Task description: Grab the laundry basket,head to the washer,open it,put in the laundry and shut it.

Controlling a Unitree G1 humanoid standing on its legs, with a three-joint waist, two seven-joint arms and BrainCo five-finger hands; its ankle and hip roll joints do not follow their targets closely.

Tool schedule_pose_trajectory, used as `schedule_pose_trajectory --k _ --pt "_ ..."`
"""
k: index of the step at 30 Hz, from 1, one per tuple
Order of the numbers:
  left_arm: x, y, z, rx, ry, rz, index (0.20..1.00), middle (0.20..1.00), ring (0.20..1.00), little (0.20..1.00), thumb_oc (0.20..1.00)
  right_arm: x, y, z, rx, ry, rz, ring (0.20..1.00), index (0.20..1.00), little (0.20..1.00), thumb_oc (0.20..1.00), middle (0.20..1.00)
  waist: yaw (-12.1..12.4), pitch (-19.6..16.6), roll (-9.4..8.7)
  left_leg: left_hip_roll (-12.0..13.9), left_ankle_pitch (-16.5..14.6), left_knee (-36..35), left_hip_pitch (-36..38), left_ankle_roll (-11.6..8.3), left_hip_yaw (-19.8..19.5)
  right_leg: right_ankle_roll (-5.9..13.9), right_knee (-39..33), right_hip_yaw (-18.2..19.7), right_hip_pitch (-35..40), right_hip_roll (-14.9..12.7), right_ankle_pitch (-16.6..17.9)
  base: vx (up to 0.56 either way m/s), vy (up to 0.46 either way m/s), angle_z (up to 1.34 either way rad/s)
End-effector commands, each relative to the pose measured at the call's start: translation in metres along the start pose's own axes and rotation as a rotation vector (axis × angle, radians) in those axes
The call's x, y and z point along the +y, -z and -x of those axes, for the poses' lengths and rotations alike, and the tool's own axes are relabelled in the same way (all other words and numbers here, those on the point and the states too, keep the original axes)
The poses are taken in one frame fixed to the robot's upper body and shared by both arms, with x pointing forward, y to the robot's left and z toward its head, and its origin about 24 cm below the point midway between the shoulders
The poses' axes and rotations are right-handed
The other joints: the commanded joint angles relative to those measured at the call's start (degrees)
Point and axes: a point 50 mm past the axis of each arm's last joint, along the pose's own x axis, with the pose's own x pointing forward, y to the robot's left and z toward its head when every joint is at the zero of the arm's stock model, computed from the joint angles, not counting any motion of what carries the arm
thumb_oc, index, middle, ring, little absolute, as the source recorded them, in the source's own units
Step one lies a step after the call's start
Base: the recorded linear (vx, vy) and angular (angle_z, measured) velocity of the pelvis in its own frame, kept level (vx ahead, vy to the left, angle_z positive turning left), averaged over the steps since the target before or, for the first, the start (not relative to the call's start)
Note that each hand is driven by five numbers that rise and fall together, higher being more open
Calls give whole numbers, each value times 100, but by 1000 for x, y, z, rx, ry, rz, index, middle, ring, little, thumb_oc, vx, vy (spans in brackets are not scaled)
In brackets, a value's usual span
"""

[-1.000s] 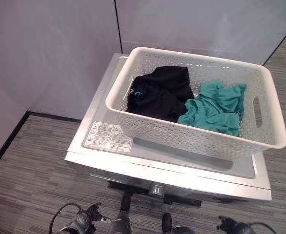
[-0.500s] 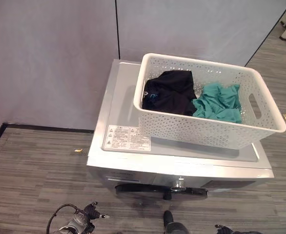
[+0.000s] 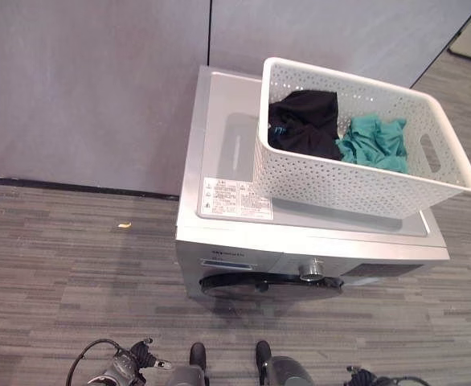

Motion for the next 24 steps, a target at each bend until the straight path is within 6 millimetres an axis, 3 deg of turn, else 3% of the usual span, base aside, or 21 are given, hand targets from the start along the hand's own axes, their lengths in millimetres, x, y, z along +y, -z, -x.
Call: schedule_pose_trajectory --k 1,4,9,16,24 --pt "2 -6 -1 -23 -7 -15 1000 1000 1000 1000 1000 -15 4 2 2 42 44 1000 1000 1000 1000 1000 -32 -342 -6 -172 -8 -13 -238 -350 -318 -13 354 254 -370 86 -6 -75 -96 -15" --pt "-2 2 0 2 -9 -6 1000 1000 1000 1000 1000 -9 -2 1 -29 32 67 1000 1000 1000 1000 1000 -17 -389 -140 -121 -2 61 -287 -396 -165 -18 -97 352 -266 96 11 -53 -132 -17" --pt "-10 3 1 -2 3 12 1000 1000 1000 1000 1000 -11 6 3 -32 51 54 1000 1000 1000 1000 1000 -98 -391 -109 -17 62 48 -193 -518 -225 -152 -69 261 -186 219 -155 22 -118 -14" --pt "-13 9 2 12 -7 32 1000 1000 1000 1000 1000 -15 0 5 -109 85 73 1000 1000 1000 1000 1000 -180 -350 -107 125 111 52 -44 -666 -273 -265 16 114 -62 334 -317 45 -81 12" --pt "-13 21 5 22 -30 70 1000 1000 1000 1000 1000 -40 -3 29 -296 173 206 1000 1000 1000 1000 1000 -331 -383 -41 213 143 -34 92 -750 -307 -301 171 38 5 374 -479 49 -31 9"
